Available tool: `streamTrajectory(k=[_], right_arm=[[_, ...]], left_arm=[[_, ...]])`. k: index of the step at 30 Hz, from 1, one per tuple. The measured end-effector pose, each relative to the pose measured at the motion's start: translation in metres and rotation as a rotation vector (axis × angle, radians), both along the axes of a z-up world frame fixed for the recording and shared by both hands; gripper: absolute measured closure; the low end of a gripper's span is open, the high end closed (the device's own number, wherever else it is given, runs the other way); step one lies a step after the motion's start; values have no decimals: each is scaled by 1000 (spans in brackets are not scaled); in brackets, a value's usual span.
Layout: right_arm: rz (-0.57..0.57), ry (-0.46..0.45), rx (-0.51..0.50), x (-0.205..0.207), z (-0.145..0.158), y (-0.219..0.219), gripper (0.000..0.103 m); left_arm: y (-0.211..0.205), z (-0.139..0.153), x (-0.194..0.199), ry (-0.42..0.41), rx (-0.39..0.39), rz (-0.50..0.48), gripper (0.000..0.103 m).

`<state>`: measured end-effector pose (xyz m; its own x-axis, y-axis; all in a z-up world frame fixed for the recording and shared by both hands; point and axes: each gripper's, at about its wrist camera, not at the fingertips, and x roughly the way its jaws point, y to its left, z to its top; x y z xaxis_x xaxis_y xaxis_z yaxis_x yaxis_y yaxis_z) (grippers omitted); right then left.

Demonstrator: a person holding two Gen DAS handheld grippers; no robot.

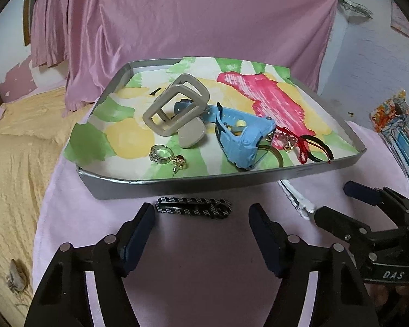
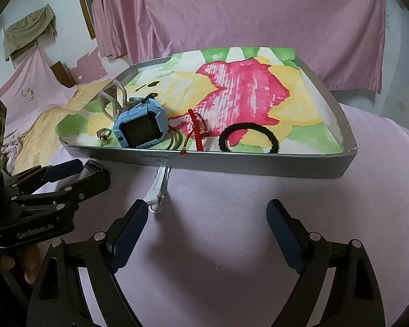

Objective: Organize jewelry
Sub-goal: 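Grasp the black beaded strip with the left gripper while the right gripper grasps the white clip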

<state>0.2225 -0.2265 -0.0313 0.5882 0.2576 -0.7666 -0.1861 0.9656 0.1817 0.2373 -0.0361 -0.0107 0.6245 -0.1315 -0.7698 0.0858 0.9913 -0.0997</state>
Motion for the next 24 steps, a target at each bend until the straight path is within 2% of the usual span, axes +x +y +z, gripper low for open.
streamTrajectory(k=[4, 12, 18, 24], right_arm=[[9, -6, -1, -2, 1, 2, 29], [36, -8, 18, -6, 2, 10, 30], [65, -10, 21, -10, 2, 22, 31], [84, -13, 3, -11, 4, 32, 44]], left_arm=[[1, 0, 0, -1, 20, 26, 47], [12, 1, -4, -3, 10, 60, 65], [26, 1, -11, -3, -1, 79, 72], [38, 1, -16, -5, -19, 93, 80]])
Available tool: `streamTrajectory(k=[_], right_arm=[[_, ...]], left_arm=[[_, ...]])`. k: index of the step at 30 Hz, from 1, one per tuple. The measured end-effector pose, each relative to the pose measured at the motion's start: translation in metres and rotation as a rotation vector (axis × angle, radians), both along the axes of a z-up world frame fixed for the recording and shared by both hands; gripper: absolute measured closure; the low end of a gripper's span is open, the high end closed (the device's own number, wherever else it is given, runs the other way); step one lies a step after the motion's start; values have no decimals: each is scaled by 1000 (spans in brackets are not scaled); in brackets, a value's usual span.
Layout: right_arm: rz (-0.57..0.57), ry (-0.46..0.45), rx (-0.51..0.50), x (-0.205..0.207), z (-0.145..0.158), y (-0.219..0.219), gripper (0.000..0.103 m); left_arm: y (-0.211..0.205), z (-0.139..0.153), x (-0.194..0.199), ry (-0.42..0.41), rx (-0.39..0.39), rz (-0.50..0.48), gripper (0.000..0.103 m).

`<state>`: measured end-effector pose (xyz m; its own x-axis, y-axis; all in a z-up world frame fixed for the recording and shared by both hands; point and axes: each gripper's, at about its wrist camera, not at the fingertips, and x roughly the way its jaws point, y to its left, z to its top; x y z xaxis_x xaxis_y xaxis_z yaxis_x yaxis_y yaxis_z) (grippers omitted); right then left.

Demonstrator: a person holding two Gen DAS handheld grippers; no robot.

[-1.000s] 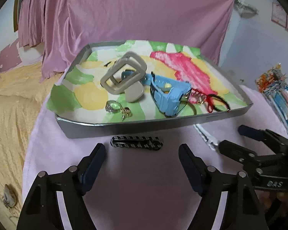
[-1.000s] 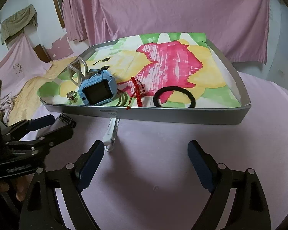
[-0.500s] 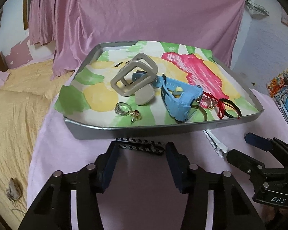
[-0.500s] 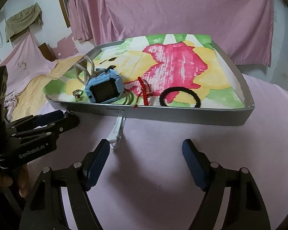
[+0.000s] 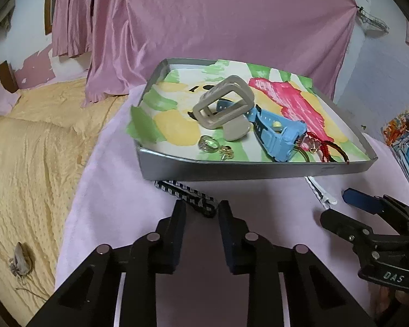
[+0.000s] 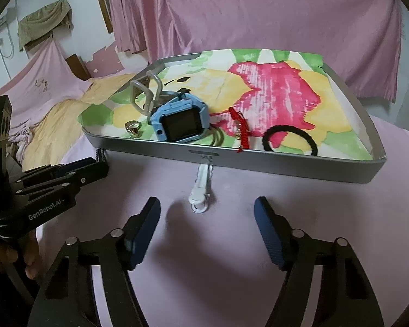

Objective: Organize jewelry
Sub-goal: 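Grasp the black beaded strip with the left gripper while the right gripper grasps the white clip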

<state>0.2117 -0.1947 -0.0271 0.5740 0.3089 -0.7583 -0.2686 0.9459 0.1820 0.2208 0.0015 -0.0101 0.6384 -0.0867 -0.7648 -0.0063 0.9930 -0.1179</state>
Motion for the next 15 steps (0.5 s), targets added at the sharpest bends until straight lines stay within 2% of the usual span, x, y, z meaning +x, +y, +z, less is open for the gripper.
streamTrajectory(k=[6, 15], right_arm=[[-3, -1, -10, 1, 1, 1, 61], [5, -1, -9, -1, 1, 5, 61]], left_arm=[[10, -1, -5, 0, -23, 12, 85], [12, -1, -9, 4, -14, 23, 86]])
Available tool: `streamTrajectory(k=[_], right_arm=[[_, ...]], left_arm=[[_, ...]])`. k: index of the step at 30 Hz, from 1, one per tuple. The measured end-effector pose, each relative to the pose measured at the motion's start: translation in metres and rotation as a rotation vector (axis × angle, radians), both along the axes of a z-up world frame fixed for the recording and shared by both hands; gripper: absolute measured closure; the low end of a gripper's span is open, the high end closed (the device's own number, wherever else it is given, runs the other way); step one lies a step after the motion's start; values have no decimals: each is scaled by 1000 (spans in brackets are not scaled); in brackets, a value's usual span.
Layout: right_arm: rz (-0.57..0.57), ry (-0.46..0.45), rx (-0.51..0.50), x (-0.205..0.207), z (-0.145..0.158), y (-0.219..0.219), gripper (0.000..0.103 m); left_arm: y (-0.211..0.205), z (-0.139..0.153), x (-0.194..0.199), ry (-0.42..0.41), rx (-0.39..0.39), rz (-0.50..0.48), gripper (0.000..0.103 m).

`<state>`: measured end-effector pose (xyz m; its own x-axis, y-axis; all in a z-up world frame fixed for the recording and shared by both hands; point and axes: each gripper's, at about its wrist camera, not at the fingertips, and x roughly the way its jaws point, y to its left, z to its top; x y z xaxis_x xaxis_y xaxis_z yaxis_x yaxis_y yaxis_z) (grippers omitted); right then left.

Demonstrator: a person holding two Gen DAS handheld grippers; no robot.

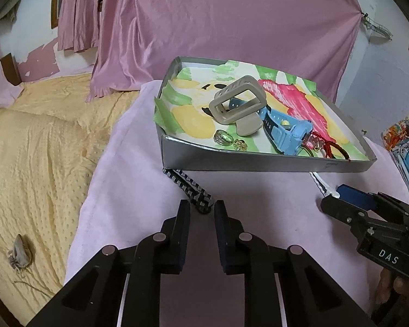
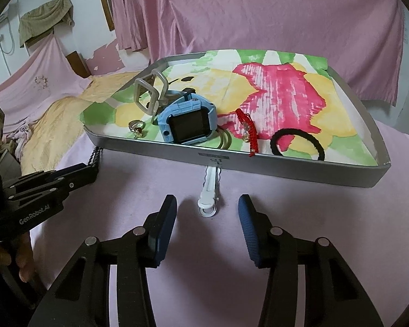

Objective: Organize jewelry
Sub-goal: 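Grasp the black beaded strip with the left gripper while the right gripper grasps the white clip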

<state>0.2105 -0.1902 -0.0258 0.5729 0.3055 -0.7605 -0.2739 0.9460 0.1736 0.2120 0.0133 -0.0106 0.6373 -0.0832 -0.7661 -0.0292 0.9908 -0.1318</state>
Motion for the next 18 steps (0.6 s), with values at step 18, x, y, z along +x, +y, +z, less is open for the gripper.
streamTrajectory(k=[18], right_arm=[[21, -5, -6, 2, 0, 5, 61]], left_arm=[[-4, 0, 12, 9, 16, 23, 81]])
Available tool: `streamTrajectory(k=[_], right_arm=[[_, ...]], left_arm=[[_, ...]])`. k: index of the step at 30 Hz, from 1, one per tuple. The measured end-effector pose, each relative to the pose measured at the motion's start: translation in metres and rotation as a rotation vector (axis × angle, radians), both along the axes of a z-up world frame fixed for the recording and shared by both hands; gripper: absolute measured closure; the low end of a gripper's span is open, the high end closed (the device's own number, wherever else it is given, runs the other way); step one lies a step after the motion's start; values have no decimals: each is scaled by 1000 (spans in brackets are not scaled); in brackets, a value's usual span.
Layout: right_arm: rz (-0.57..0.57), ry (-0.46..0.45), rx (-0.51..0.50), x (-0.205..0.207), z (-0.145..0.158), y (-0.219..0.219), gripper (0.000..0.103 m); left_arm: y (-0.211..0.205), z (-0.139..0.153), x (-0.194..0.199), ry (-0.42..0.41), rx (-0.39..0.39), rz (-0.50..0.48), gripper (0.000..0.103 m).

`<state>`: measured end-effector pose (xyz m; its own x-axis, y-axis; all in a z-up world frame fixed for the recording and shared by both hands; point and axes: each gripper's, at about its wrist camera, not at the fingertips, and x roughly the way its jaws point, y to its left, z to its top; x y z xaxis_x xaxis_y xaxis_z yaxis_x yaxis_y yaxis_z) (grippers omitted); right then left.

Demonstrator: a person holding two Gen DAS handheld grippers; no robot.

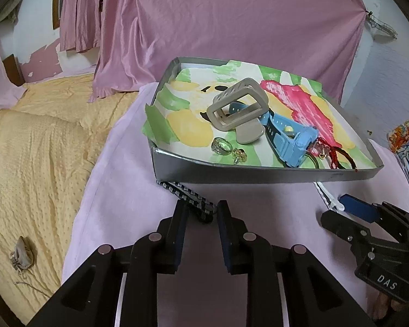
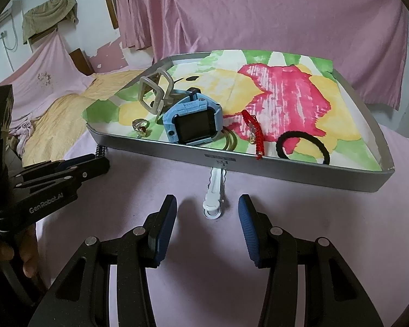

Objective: Organize jewelry
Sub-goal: 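Grasp the black beaded strip with the left gripper while the right gripper grasps the white clip, then lower the black strip and white clip into the tray and open both grippers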

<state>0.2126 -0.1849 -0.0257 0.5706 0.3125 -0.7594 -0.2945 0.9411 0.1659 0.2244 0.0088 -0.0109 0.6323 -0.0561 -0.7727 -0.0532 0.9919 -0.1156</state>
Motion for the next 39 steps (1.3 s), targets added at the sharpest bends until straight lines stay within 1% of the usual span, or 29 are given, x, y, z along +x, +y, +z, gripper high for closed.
streamTrajectory(k=[6, 7, 9, 11, 12, 13, 17, 30, 39], right_arm=[[-4, -6, -27, 1, 0, 5, 61], [-3, -8, -31, 1, 0, 5, 67], [-2, -7, -24, 1, 1, 4, 75], [-2, -4, -6, 1, 1, 2, 75], [-2, -2, -1, 2, 0, 1, 78], [-2, -1, 3, 2, 0, 0, 83], [3, 5, 17, 2, -1, -2, 89], [13, 15, 54, -4, -2, -7, 89], [22, 17, 90, -17, -4, -12, 89]], left_arm=[[0, 0, 1, 2, -12, 15, 81], [0, 0, 2, 2, -12, 17, 81], [1, 0, 1, 1, -13, 21, 81], [1, 0, 1, 0, -12, 24, 81], [1, 0, 1, 0, -12, 23, 81], [1, 0, 0, 0, -11, 24, 82], [3, 0, -3, -2, -15, 24, 83], [2, 0, -13, -7, -16, 12, 85], [-8, -1, -31, -12, -60, -55, 85]])
